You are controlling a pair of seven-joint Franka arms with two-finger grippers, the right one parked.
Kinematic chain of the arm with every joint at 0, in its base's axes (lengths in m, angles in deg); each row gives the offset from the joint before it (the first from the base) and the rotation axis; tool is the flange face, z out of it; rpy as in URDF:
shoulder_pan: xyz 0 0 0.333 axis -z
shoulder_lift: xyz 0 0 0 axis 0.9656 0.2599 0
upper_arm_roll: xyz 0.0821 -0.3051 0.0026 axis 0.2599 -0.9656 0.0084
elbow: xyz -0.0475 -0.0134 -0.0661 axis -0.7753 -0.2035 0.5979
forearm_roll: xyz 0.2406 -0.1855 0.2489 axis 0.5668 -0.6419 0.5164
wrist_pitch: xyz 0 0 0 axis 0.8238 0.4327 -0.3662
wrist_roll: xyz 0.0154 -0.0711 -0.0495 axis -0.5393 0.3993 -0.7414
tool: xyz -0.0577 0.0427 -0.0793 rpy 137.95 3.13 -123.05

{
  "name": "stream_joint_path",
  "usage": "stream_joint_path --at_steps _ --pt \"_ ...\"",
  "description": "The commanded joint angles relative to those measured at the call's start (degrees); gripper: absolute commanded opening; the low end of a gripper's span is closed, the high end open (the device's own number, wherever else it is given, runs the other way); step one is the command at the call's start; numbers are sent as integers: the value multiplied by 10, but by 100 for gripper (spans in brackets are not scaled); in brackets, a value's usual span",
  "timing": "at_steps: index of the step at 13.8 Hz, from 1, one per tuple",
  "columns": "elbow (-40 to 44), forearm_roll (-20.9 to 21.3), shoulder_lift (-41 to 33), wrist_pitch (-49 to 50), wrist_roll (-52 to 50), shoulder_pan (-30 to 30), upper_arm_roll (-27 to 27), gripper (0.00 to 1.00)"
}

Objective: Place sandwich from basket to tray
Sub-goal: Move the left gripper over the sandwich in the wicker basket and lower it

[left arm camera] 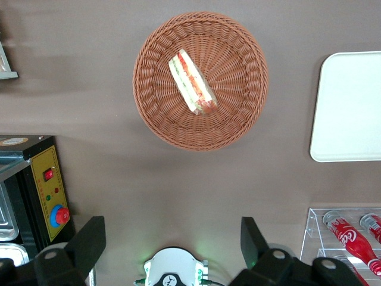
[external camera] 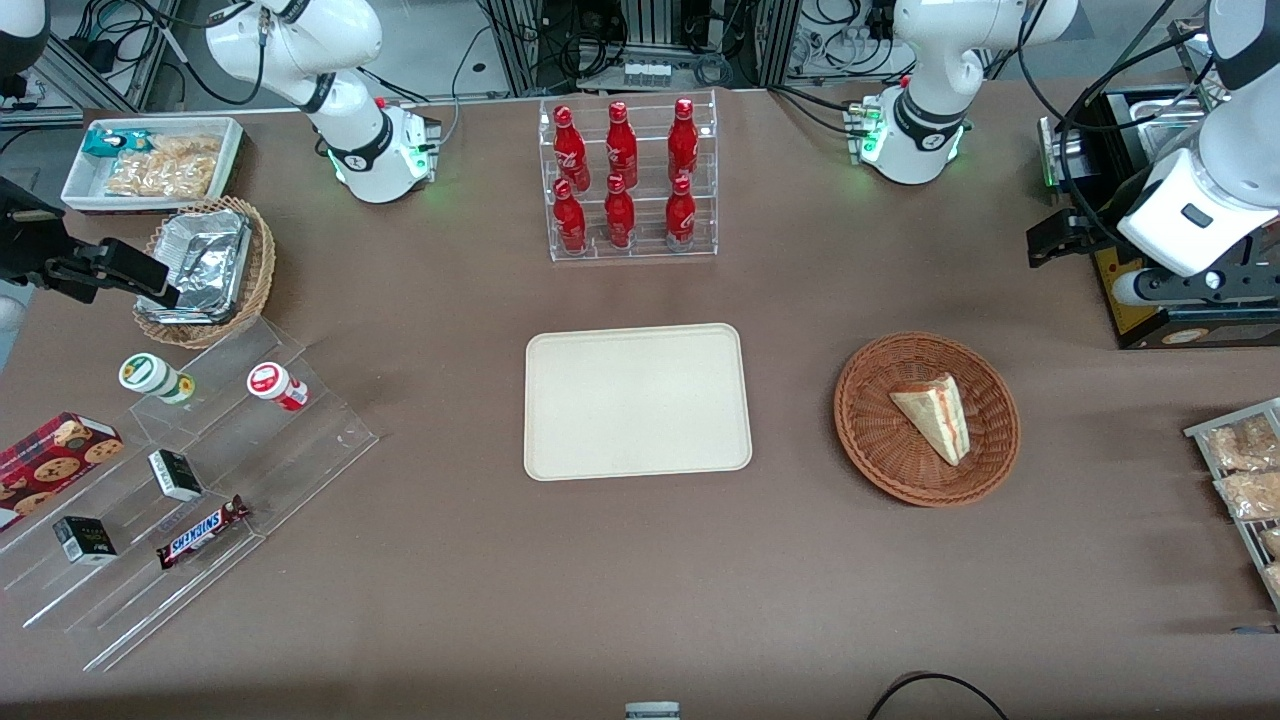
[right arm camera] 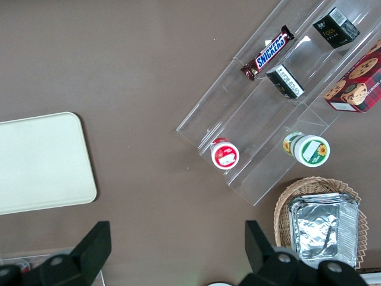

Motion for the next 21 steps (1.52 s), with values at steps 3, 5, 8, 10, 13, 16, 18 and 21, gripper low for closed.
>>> stream_joint_path --at_steps 3,5,8,10,13,16,18,21 --pt "-3 1 -1 -12 10 4 3 100" --pt "-23 5 5 -15 10 4 3 100" --pt "-67 6 15 -70 10 5 3 100" --pt "-108 7 15 -119 10 5 3 100" --pt "-193 7 9 -215 10 5 3 100" --pt "-271 10 8 -317 9 5 3 100" --pt "-329 9 8 -392 9 4 3 100" --pt "-384 9 22 -499 0 3 3 100"
